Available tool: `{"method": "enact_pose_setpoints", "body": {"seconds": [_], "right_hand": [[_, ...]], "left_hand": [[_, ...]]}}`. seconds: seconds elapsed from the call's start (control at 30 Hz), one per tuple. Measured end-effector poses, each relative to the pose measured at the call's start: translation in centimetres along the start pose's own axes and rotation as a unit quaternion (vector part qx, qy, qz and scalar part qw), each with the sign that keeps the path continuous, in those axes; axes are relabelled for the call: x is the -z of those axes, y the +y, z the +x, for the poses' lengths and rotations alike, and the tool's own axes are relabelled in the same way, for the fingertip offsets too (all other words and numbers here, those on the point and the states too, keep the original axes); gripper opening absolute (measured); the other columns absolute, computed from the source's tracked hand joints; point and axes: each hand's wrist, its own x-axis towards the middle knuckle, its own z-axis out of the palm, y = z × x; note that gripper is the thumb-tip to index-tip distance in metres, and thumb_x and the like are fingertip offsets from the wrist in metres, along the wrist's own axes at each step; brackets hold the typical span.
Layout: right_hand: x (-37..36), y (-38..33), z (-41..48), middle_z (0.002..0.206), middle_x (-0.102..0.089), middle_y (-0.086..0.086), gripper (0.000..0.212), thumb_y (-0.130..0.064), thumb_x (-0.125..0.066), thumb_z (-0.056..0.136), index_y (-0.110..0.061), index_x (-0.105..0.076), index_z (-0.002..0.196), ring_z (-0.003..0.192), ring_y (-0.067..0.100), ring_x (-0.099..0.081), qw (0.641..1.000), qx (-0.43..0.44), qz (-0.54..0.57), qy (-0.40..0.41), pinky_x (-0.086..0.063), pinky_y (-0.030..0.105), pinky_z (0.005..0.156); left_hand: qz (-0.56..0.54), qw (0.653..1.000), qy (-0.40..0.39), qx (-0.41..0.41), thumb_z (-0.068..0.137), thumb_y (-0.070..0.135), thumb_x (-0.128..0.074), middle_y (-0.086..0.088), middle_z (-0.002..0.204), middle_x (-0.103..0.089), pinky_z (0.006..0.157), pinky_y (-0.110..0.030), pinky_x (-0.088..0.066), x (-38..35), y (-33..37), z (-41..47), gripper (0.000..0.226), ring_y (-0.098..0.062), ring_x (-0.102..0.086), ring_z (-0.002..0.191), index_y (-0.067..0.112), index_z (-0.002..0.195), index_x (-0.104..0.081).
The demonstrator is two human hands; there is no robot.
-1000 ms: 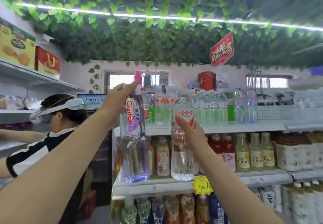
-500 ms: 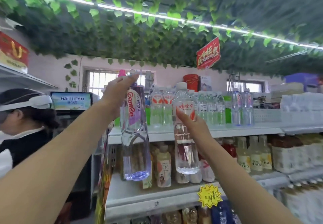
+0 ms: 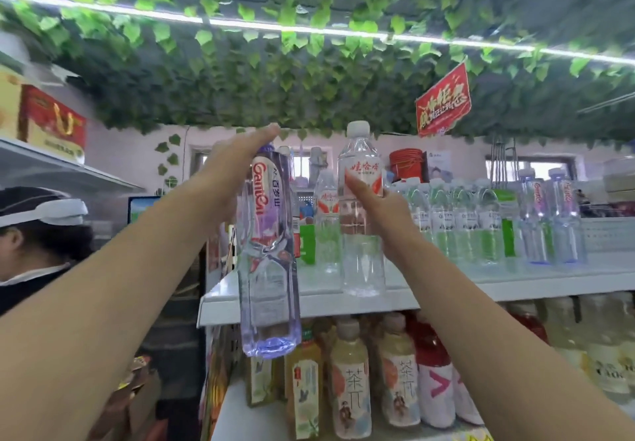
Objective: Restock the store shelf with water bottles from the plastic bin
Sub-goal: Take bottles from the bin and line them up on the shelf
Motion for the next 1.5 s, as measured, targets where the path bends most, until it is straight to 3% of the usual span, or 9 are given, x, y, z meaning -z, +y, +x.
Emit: {"method": "enact_pose_setpoints", "body": {"seconds": [0.13, 0.33, 0.5, 0.67, 0.87, 1.03, 1.23, 1.37, 1.5], "right_hand": [[-0.5, 1.3, 4.5, 0.092, -0.069, 0.003, 0.032, -0.045, -0.07, 0.076, -0.019, -0.058, 0.09, 0.076, 0.022, -0.071, 1.0, 0.005, 0.025, -0.008, -0.059, 0.039, 0.073], [-1.8, 5.4, 8.8, 0.118, -0.059, 0.007, 0.118, -0.076, -0.074, 0.034, -0.013, -0.041, 0.128, 0.101, 0.029, -0.064, 0.999, -0.015, 0.034, -0.003, -0.055, 0.05, 0.084], [-2.4, 9.1, 9.8, 0.138, -0.046, 0.01, 0.122, -0.074, -0.073, 0.042, -0.018, -0.026, 0.14, 0.118, 0.031, -0.054, 0.998, -0.047, 0.019, -0.026, -0.041, 0.054, 0.102], [-1.5, 10.1, 9.9, 0.137, -0.048, 0.008, 0.087, -0.051, -0.066, 0.074, -0.011, -0.03, 0.142, 0.127, 0.027, -0.044, 0.997, -0.031, -0.028, -0.065, -0.033, 0.042, 0.106], [0.2, 11.5, 9.0, 0.094, -0.057, -0.01, 0.056, -0.029, -0.071, 0.08, -0.012, -0.048, 0.128, 0.09, 0.009, -0.054, 0.988, -0.036, -0.109, -0.107, -0.039, 0.029, 0.088], [0.6, 11.9, 9.0, 0.11, -0.059, 0.004, 0.07, -0.04, -0.077, 0.07, -0.01, -0.05, 0.127, 0.102, 0.022, -0.056, 0.97, -0.055, -0.208, -0.11, -0.048, 0.042, 0.095], [0.7, 12.5, 9.9, 0.083, -0.047, 0.003, 0.062, -0.043, -0.075, 0.072, 0.001, -0.052, 0.11, 0.076, 0.018, -0.051, 0.963, -0.058, -0.247, -0.094, -0.055, 0.043, 0.085], [0.1, 12.7, 9.9, 0.075, -0.041, -0.006, 0.044, -0.045, -0.073, 0.074, -0.017, -0.041, 0.085, 0.082, 0.02, -0.05, 0.956, -0.045, -0.277, -0.083, -0.047, 0.029, 0.069], [0.0, 12.6, 9.8, 0.096, -0.054, 0.002, 0.06, -0.048, -0.069, 0.076, -0.01, -0.046, 0.117, 0.095, 0.024, -0.055, 0.946, -0.032, -0.309, -0.09, -0.045, 0.028, 0.074]], "left_hand": [[0.006, 1.0, 0.01, 0.002, 0.075, 0.055, -0.062, -0.01, 0.089, -0.069, 0.097, -0.052, -0.042, -1.3, -1.2, 2.8, 0.04, -0.037, -0.064, 0.1, 0.017, 0.09, -0.062], [0.001, 1.0, 0.023, 0.011, 0.077, 0.051, -0.063, -0.007, 0.09, -0.07, 0.085, -0.045, -0.052, -2.3, -3.0, 5.2, 0.037, -0.031, -0.066, 0.092, 0.02, 0.097, -0.061], [0.006, 0.999, 0.024, 0.024, 0.081, 0.049, -0.06, -0.006, 0.085, -0.071, 0.063, -0.031, -0.05, -2.4, -3.8, 5.4, 0.039, -0.024, -0.068, 0.078, 0.017, 0.103, -0.059], [-0.004, 1.0, 0.007, 0.029, 0.082, 0.047, -0.06, -0.011, 0.101, -0.072, 0.064, -0.032, -0.054, -2.2, -4.3, 5.2, 0.046, -0.027, -0.07, 0.086, 0.015, 0.115, -0.059], [-0.001, 1.0, 0.005, 0.028, 0.084, 0.048, -0.058, -0.016, 0.109, -0.067, 0.077, -0.037, -0.054, -2.5, -4.6, 4.8, 0.048, -0.03, -0.067, 0.091, 0.013, 0.117, -0.059], [-0.012, 0.999, 0.008, 0.042, 0.083, 0.05, -0.057, -0.017, 0.116, -0.065, 0.073, -0.037, -0.054, -2.1, -4.8, 4.9, 0.049, -0.033, -0.065, 0.102, 0.015, 0.117, -0.058], [-0.011, 0.999, 0.035, 0.033, 0.083, 0.05, -0.058, -0.015, 0.112, -0.067, 0.09, -0.045, -0.05, -2.2, -5.0, 5.1, 0.051, -0.032, -0.065, 0.103, 0.013, 0.118, -0.058], [-0.013, 0.999, 0.038, 0.029, 0.083, 0.049, -0.058, -0.007, 0.092, -0.069, 0.07, -0.033, -0.053, -2.4, -5.1, 4.8, 0.046, -0.023, -0.068, 0.08, 0.015, 0.115, -0.059], [0.003, 0.999, 0.04, 0.028, 0.084, 0.049, -0.056, -0.005, 0.088, -0.069, 0.065, -0.032, -0.05, -2.7, -5.2, 4.4, 0.04, -0.019, -0.067, 0.075, 0.017, 0.107, -0.06]]}}
